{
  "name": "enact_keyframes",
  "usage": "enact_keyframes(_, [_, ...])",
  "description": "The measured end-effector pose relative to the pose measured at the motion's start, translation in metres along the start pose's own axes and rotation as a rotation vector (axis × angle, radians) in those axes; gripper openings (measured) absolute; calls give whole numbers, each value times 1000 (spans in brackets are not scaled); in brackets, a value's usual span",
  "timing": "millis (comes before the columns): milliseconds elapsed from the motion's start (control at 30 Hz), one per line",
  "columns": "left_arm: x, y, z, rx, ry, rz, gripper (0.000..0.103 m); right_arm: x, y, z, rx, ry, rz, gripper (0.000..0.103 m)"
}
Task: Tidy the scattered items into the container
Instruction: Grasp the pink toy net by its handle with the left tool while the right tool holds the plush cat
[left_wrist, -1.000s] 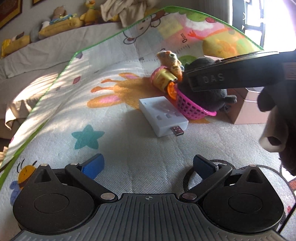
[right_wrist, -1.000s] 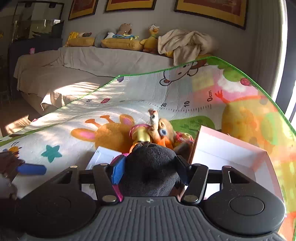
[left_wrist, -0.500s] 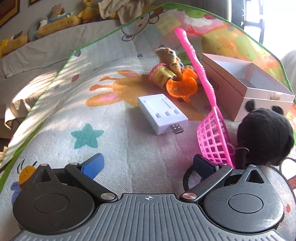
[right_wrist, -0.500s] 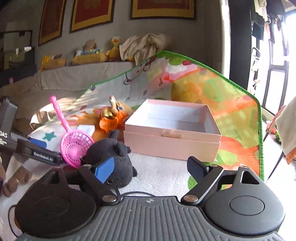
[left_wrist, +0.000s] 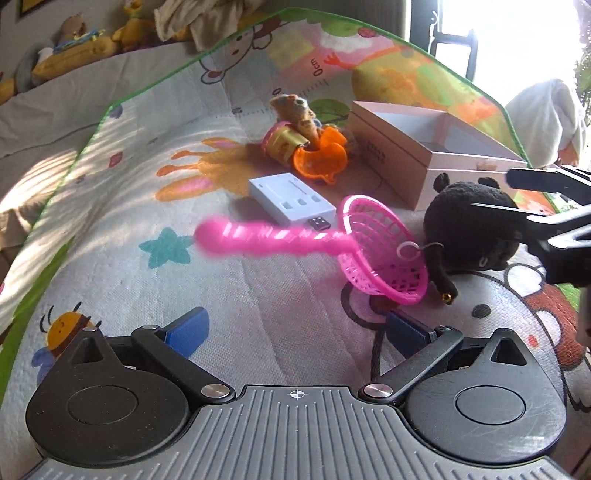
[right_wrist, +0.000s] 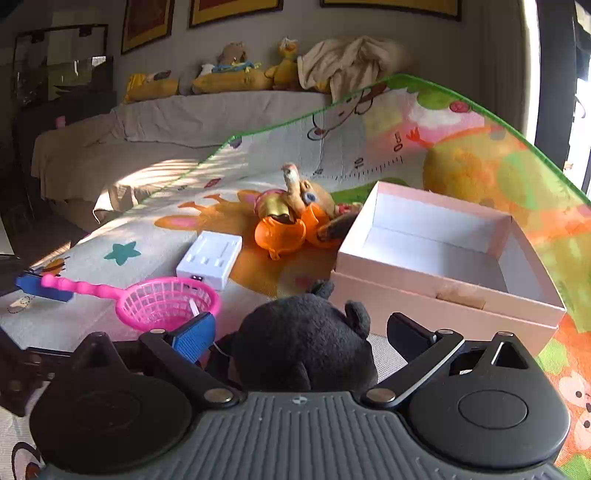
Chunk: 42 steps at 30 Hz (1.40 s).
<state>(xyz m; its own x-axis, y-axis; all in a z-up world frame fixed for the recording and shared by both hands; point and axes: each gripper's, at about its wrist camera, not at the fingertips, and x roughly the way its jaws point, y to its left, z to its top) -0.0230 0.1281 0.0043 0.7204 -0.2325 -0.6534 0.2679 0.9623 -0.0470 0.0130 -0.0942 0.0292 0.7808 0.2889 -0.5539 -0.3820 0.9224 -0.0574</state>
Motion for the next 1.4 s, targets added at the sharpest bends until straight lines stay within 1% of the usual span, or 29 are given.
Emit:
enact_keyframes(33, [-6, 0, -3, 6, -13, -6, 103, 2, -2, -4, 8, 26, 9, 86])
enact_keyframes(67, [-13, 0, -5, 13, -28, -17, 103, 1, -5, -6, 22, 44, 29, 80])
enact_keyframes(100, [-19, -2, -7, 21, -45, -35, 103, -2, -8, -10, 41, 54, 48, 78])
enact_keyframes(200, [-37, -7, -9, 63, -98, -94, 103, -22, -11, -22, 45, 49, 42, 74])
enact_keyframes(267, [-43, -13, -9, 98, -133, -88, 103, -38, -16, -31, 41, 45, 23, 74])
enact_keyframes(333, [-41, -19, -5, 133, -147, -63, 103, -51, -21, -39, 48, 47, 8, 74])
enact_keyframes(400, [-32, -22, -1, 151, -132, -49, 103, -64, -27, -47, 56, 47, -21, 74])
enact_keyframes(533, [-6, -30, 8, 163, -75, -74, 103, -82, -37, -58, 66, 44, -80, 74])
enact_keyframes(600, [8, -36, 11, 164, -30, -52, 103, -89, -41, -62, 64, 27, -102, 80])
enact_keyframes(633, [13, -38, 12, 158, -10, -42, 103, -91, -41, -63, 60, 19, -117, 85])
enact_keyframes(667, [17, -40, 13, 149, 4, -50, 103, -93, -41, -64, 53, 8, -132, 87])
enact_keyframes(700, [18, -42, 13, 137, 21, -87, 103, -94, -42, -64, 49, 2, -140, 87])
enact_keyframes(767, [13, -48, 14, 123, 39, -204, 103, -94, -43, -64, 53, -1, -142, 87])
enact_keyframes(800, [7, -52, 14, 122, 37, -275, 103, -93, -44, -64, 55, -1, -140, 87])
enact_keyframes(833, [2, -56, 13, 128, 28, -323, 103, -93, -43, -64, 54, -2, -140, 87])
enact_keyframes(867, [-5, -61, 13, 140, 13, -354, 103, -92, -42, -65, 47, -3, -142, 88])
enact_keyframes(900, [-10, -64, 13, 154, -4, -358, 103, -92, -41, -66, 40, -5, -147, 89])
enact_keyframes(933, [-13, -67, 13, 170, -19, -341, 103, -92, -39, -67, 30, -10, -154, 91])
enact_keyframes(967, [-14, -69, 13, 188, -31, -306, 103, -93, -37, -68, 23, -16, -160, 93])
enact_keyframes(1033, [-10, -75, 15, 226, -49, -197, 103, -92, -33, -70, 18, -26, -155, 96])
enact_keyframes(1100, [0, -76, 18, 227, -32, -112, 103, -91, -30, -70, 18, -33, -142, 97])
enact_keyframes(1167, [8, -74, 21, 198, -14, -65, 103, -87, -28, -69, 12, -36, -141, 99])
enact_keyframes(1233, [12, -70, 23, 167, -13, -52, 103, -82, -27, -69, 10, -26, -143, 99])
enact_keyframes(1300, [11, -67, 24, 149, -14, -31, 103, -78, -30, -67, 21, -14, -138, 93])
enact_keyframes(1367, [10, -65, 24, 144, -2, -21, 103, -76, -32, -66, 30, -5, -138, 80])
enact_keyframes(1400, [10, -63, 24, 142, 7, -22, 103, -75, -33, -67, 36, 2, -138, 78])
